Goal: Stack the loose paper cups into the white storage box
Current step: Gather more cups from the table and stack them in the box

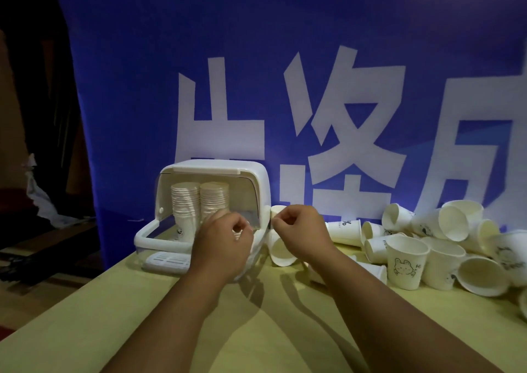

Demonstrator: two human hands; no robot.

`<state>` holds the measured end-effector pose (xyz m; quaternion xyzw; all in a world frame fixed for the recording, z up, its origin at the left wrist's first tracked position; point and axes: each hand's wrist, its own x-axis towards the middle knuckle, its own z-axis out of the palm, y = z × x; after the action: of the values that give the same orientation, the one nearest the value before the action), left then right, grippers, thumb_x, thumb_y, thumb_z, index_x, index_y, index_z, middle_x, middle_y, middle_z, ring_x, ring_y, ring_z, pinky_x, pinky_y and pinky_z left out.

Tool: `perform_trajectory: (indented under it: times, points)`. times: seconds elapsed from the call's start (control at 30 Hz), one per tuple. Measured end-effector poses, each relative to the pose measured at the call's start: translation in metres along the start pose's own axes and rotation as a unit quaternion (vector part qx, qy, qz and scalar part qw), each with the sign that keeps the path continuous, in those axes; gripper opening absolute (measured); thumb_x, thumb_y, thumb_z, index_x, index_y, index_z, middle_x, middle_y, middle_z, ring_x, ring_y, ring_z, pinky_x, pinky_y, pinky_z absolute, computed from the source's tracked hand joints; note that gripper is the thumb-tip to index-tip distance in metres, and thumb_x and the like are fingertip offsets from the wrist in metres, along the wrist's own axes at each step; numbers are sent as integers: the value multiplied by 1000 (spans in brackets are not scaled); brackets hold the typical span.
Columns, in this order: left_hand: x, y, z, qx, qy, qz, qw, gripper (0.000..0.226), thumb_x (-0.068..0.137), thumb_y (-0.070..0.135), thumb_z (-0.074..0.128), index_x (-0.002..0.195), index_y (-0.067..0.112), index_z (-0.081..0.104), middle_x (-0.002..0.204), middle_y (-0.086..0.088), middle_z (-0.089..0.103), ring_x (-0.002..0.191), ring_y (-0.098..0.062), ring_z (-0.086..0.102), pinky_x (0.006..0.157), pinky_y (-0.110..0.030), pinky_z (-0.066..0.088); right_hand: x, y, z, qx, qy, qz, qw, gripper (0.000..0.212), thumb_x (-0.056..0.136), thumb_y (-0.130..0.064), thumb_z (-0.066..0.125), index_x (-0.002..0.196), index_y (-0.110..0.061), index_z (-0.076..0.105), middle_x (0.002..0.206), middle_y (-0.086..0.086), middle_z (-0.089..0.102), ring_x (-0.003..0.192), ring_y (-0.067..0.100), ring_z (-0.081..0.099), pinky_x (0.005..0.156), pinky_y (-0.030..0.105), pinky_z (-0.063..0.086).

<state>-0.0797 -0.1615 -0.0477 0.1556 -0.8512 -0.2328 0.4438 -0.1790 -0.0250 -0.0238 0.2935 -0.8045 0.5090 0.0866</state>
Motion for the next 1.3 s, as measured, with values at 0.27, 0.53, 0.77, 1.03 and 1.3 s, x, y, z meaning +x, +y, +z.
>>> perform_trajectory:
  times: [0.27, 0.53, 0.77, 1.03, 1.3]
  points:
    - [-25, 32, 28, 3, -178, 82, 981, 6, 94, 30, 66, 91, 35, 66, 94, 18, 59, 90, -7, 56, 76, -24, 48, -35, 36, -78, -108, 16, 31, 994, 9, 93, -23, 67, 87, -24, 72, 80, -8, 70, 73, 9, 67, 69, 28, 60]
    - [-57, 73, 53, 41, -280, 148, 948, 79, 98, 32, 59, 159, 51, 12, 165, 25, 19, 153, -4, 14, 127, -39, 18, -69, 76, -138, -224, 76, 92, 967, 18, 91, -43, 68, 100, -28, 66, 87, -12, 65, 76, 5, 62, 65, 23, 54]
    - [-54, 60, 78, 96, -294, 182, 933, 82, 95, 43, 61, 161, 41, 11, 161, 17, 24, 149, -9, 21, 124, -34, 17, -67, 83, -129, -219, -11, 198, 955, 47, 76, -62, 73, 97, -21, 66, 83, -6, 68, 67, 8, 67, 54, 23, 54]
    - [-47, 51, 77, 76, -278, 148, 946, 52, 84, 45, 76, 126, 43, 45, 122, 22, 40, 112, -7, 44, 95, -30, 44, -66, 86, -136, -124, 45, 148, 980, 17, 90, -25, 70, 77, -17, 64, 85, -1, 67, 83, 14, 65, 78, 31, 61]
    - [-38, 44, 54, 6, -230, 65, 971, 77, 86, 54, 74, 148, 44, 30, 144, 15, 46, 118, -8, 49, 98, -32, 51, -64, 81, -129, -99, 152, 66, 981, 14, 97, -30, 62, 86, -23, 66, 85, -10, 67, 77, 5, 60, 61, 23, 45]
